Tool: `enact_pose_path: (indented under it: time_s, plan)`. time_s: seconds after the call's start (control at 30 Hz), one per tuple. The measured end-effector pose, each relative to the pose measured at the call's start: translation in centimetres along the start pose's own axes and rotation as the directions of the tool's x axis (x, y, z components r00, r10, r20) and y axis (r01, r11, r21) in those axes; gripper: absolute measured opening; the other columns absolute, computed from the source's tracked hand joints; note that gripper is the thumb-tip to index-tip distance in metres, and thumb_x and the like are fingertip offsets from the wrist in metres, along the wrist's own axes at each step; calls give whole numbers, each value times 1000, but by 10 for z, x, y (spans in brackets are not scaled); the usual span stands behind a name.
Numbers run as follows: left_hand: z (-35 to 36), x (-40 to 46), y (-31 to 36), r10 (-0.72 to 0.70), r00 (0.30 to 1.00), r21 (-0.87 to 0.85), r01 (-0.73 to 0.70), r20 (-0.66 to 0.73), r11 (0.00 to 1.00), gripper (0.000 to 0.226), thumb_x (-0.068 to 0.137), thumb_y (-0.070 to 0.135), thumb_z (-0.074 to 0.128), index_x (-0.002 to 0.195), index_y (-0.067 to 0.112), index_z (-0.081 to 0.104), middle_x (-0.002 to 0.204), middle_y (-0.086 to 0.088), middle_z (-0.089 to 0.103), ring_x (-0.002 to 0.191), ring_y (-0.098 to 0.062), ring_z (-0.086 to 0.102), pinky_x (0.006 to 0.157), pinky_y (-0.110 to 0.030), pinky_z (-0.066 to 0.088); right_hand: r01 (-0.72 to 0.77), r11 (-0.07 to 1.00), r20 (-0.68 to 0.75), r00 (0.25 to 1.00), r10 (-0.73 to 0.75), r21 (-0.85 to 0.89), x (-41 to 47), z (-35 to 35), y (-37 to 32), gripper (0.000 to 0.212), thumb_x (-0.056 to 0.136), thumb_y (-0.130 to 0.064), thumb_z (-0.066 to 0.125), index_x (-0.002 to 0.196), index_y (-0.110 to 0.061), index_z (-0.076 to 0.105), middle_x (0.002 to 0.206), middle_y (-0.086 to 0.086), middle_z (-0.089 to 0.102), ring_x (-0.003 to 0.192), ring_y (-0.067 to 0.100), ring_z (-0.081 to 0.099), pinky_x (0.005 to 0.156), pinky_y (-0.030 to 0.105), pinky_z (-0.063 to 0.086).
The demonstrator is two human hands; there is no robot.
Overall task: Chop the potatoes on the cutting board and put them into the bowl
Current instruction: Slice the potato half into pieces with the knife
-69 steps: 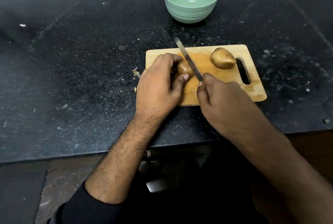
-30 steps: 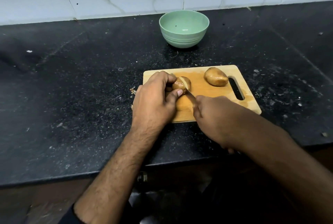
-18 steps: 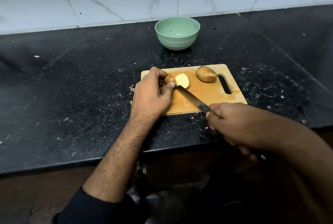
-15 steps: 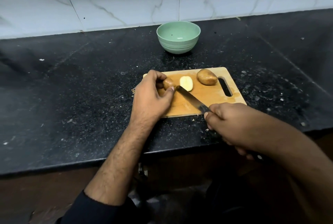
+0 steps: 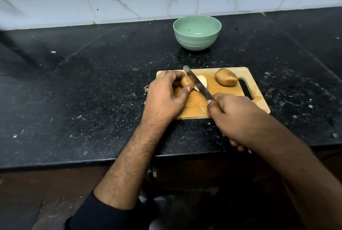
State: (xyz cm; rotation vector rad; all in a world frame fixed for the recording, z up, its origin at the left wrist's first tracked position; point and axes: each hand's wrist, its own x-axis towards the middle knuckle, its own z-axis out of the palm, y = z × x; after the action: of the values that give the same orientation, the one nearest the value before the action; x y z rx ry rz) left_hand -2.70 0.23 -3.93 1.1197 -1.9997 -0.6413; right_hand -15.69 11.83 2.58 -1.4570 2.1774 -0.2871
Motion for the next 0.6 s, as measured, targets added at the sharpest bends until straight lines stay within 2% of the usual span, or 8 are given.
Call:
enact_pose_path:
  time_s: [0.13,0.23,0.37,0.53,0.6]
  plan:
    - [-4,-6,-4,-21,1000,12,21,-12,1000,29,85,20,77,112,22,67,105,11,65,97,-4,61,90,-16,48,35,999,21,999,-35,4,-6,4,-1,29,108,-42,32,106,-21,52,68,5,58,38,14,56,35,24,47]
    - [-3,-7,-5,3,1000,27,-4,20,1000,36,83,26,78,116,22,63,110,12,64,102,-5,60,93,-22,48,34,999,25,999,-34,-7,-10,6,-2,29,108,-41,31,116,-21,50,71,6,59,37,14,56,34,22,45]
    - [3,-1,-1,-8,995,68,1,94,998,39,81,39,72,114,33,52,107,16,64,103,-13,62,95,-39,52,15,1000,7,1000,-15,17,-10,1,5,30,108,-42,32,112,-21,52,73,7,62,40,15,60,37,24,48]
    - [-3,-7,-2,26,999,38,-24,-36,999,38,79,34,70,116,26,66,103,9,62,98,-12,60,93,-39,51,13,999,-41,999,-12,41,-11,0,3,31,107,-45,32,111,-23,54,76,7,65,47,20,66,42,35,58]
    - [-5,-11,-4,11,1000,54,-10,-25,999,40,77,39,70,116,28,70,102,11,61,100,-11,58,95,-41,50,24,999,-30,999,-24,21,-12,2,2,32,107,-45,32,109,-23,55,76,7,66,49,21,68,44,38,59]
